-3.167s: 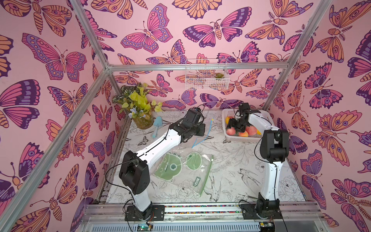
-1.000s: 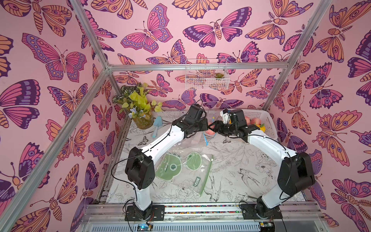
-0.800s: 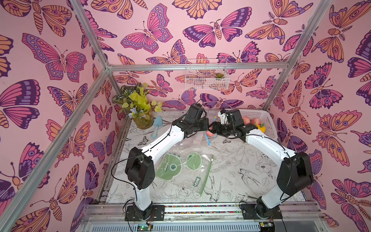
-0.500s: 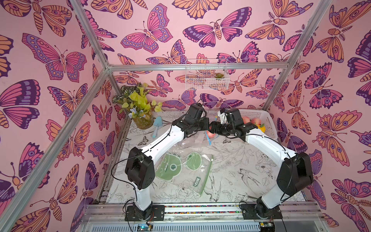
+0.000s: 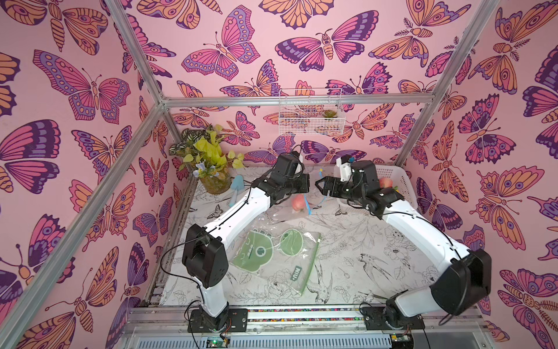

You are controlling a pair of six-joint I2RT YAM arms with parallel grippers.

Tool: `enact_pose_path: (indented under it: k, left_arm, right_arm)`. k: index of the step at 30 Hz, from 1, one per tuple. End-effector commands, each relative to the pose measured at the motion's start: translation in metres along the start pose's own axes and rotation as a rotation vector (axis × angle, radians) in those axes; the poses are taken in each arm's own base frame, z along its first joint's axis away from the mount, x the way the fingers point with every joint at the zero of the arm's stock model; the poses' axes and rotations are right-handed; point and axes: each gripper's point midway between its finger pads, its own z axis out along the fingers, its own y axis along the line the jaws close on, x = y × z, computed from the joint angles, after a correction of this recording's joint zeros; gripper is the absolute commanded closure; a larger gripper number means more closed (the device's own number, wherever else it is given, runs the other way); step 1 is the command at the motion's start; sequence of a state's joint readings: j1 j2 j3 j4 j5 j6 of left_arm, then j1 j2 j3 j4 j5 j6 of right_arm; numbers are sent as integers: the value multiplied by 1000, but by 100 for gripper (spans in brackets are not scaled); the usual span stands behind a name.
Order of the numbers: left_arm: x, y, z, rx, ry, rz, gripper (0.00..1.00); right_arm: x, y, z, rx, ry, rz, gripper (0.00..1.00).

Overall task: Place the peach in a zip-top bag and seal the zipper
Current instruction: Place the peach in the zipper food storage bag, then pick up the peach from the basket.

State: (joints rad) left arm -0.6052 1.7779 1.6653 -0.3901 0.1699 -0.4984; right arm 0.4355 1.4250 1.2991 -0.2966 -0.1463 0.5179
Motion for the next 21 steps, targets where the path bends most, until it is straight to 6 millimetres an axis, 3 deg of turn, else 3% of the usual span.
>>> enact_pose_path:
  k: [1,5,10,16,21]
  left_arm:
    - [-6,0,-19,33,-6,29,100]
    - [-12,5,-32,29,-12,32,100]
    - [-12,14,-41,-19,-23,63,100]
    - [-7,16,-40,-13,-7,56,100]
    - [-2,13,-37,12,14,41,100]
  right_arm:
    - [-12,-46,-15,246,-92,-19,14]
    - [-9,-95,-24,386,-56,37,16]
    - [-1,-140,-18,445,11,90,18]
    - [9,-198,-7,555,137,145,20]
    - [19,-232,0,646,278,132,20]
